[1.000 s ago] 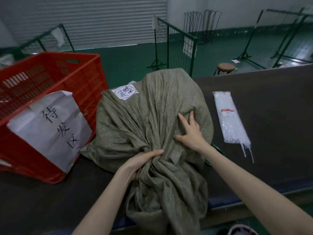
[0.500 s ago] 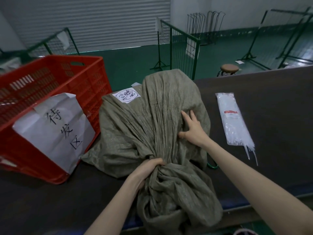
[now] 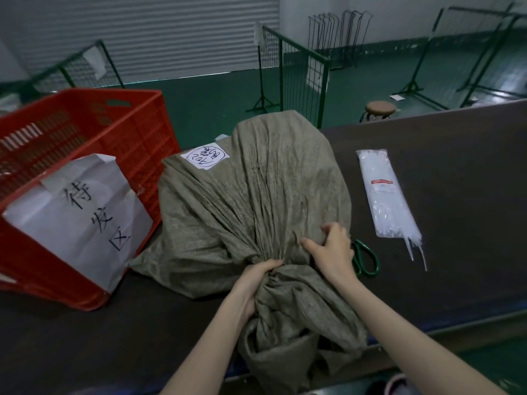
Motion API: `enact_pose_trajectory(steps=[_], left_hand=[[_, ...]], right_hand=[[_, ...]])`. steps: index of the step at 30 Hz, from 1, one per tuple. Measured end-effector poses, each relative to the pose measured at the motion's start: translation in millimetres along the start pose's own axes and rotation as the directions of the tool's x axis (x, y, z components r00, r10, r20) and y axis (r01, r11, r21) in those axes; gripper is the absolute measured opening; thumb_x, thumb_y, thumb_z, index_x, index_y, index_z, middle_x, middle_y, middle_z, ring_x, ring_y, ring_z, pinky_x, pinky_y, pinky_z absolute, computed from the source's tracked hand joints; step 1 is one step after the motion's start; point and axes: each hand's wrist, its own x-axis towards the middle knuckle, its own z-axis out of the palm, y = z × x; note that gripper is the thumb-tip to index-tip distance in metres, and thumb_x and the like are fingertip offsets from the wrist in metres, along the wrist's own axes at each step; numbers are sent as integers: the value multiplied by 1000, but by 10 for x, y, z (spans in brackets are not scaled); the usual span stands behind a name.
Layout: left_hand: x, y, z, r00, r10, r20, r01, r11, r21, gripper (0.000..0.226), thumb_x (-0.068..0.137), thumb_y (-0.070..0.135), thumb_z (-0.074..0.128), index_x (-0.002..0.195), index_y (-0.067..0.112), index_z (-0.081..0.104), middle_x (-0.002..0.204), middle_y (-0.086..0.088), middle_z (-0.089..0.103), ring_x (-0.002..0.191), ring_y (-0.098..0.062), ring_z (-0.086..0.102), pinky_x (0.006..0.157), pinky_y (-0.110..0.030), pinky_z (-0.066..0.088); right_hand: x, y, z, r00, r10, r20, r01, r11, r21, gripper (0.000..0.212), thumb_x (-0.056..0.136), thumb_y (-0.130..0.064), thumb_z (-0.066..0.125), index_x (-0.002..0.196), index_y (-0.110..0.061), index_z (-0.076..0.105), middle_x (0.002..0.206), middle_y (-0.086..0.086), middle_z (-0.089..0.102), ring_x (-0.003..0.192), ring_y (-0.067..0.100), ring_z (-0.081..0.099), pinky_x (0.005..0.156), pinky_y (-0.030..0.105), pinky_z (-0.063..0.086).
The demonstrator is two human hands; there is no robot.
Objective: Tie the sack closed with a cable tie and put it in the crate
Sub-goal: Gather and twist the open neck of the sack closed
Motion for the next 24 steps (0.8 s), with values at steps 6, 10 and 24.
enact_pose_trajectory(steps=[6,10,24], left_hand=[[-72,21,60,983,2,182,37,977,-209,45,92,41,53,115,6,69,118,-18,68,105,-31,67,99,-42,46],[-87,103,137,960,90,266,-14,961,-276,60,84,54,46,107,5,72,113,-19,70,98,-28,70,89,-40,54],[266,304,200,984,138,-112,-140,990,-12,13,75,19,60,74,7,64,66,-11,63,56,-22,61,53,-24,48]], right_hand=[[-128,-126,2,986,-112,125,74,958,276,21,85,-18,64,104,-16,55,92,1,60,87,16,54,64,17,39],[-232,-203,35,938,-208,277,147,963,224,34,83,-14,65,117,-17,66,99,9,57,95,19,55,75,15,37],[-269,-230,-111,870,-302,388,197,937,287,24,80,-5,62,94,-22,70,90,-3,73,86,2,66,84,24,51]])
